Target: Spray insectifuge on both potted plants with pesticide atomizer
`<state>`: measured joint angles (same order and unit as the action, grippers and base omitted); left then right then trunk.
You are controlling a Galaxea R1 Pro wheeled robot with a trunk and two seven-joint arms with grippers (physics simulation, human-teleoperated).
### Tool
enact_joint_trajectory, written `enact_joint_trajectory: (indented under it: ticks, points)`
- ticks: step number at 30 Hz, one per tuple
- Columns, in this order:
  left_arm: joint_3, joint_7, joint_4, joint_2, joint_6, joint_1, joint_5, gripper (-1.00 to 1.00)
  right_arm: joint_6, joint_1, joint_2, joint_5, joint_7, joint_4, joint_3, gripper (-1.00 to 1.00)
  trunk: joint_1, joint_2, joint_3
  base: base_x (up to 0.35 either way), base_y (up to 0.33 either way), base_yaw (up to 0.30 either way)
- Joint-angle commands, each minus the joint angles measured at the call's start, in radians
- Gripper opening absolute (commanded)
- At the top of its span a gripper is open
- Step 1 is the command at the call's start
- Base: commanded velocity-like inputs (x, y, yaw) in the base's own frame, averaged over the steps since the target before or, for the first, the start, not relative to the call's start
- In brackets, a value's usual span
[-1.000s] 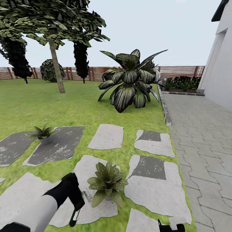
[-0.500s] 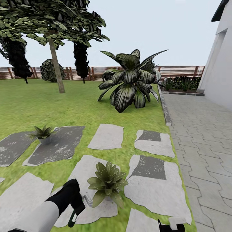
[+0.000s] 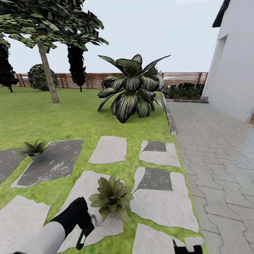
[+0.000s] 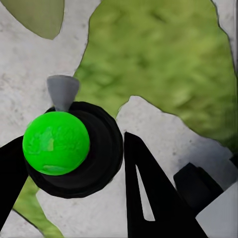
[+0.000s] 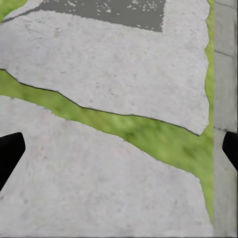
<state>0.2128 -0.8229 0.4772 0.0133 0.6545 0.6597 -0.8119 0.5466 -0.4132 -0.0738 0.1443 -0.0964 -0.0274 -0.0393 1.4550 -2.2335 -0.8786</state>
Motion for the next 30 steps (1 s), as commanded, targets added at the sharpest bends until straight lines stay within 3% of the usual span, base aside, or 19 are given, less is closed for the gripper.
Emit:
enact_joint_trajectory:
  ticks: [1,5,10,17,23,30]
  points:
    - [0.004,-0.008,0.003,0.001,0.002,0.000,-0.007,-1.00,0.003,-0.001,0.000,0.011,-0.006,0.001,-0.004,1.00,-0.001,0.000,-0.001,-0.270,0.202,-0.253]
    - [-0.007,-0.008,0.004,0.004,0.005,0.001,-0.006,-1.00,0.003,-0.001,0.000,0.011,-0.006,0.001,-0.004,1.00,-0.001,0.000,-0.001,-0.206,0.248,-0.070]
    - [-0.050,-0.008,0.007,0.004,0.008,0.001,-0.007,-1.00,0.003,-0.001,0.000,0.011,-0.007,0.001,-0.004,1.00,-0.001,0.000,-0.001,0.047,0.295,-0.005]
    - [-0.046,-0.005,-0.001,0.002,0.003,-0.007,-0.018,-1.00,0.003,-0.001,0.000,0.011,-0.007,0.001,-0.004,1.00,-0.001,0.000,-0.001,0.187,0.285,0.000]
    - [-0.045,0.077,0.002,-0.002,-0.001,-0.060,-0.019,-1.00,0.003,-0.001,0.000,0.011,-0.007,0.001,-0.004,1.00,-0.001,0.000,-0.001,0.021,0.028,0.000]
    - [-0.045,0.080,0.002,-0.025,-0.003,-0.063,-0.017,-1.00,0.003,-0.001,0.000,0.011,-0.008,0.001,-0.004,1.00,-0.001,0.000,-0.001,0.000,0.000,0.000]
